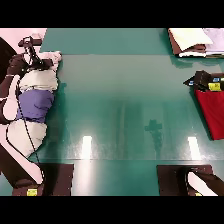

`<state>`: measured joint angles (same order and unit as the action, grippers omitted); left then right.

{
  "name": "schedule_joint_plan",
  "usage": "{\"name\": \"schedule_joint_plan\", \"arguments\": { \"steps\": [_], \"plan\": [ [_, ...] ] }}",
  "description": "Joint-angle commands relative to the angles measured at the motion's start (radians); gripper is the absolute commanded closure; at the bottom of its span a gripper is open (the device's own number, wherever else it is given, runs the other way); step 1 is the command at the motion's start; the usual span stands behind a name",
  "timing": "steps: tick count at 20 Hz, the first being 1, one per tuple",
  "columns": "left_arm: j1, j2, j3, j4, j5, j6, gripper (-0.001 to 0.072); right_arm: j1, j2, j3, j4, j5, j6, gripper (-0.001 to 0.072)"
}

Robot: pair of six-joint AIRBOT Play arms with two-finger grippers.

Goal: Fold the shirts.

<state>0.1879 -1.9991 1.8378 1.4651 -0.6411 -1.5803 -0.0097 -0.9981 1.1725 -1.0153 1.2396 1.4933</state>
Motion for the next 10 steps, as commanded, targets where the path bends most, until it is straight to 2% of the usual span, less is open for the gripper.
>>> {"name": "schedule_joint_plan", "arguments": {
  "steps": [1, 5, 10],
  "plan": [
    [0.003, 0.021, 0.005, -0.006, -0.024, 0.002, 0.0688, 0.0, 0.001, 0.0, 0.003, -0.004, 0.007, 0.0702],
    [0.003, 0.222, 0.005, -0.006, 0.026, 0.021, 0.069, 0.001, 0.001, 0.084, 0.004, -0.007, 0.008, 0.0702],
    [-0.05, 0.663, 0.005, -0.006, -0.059, 0.205, 0.069, 0.0, 0.001, 0.323, 0.002, -0.038, 0.008, 0.0702]
  ]
}}
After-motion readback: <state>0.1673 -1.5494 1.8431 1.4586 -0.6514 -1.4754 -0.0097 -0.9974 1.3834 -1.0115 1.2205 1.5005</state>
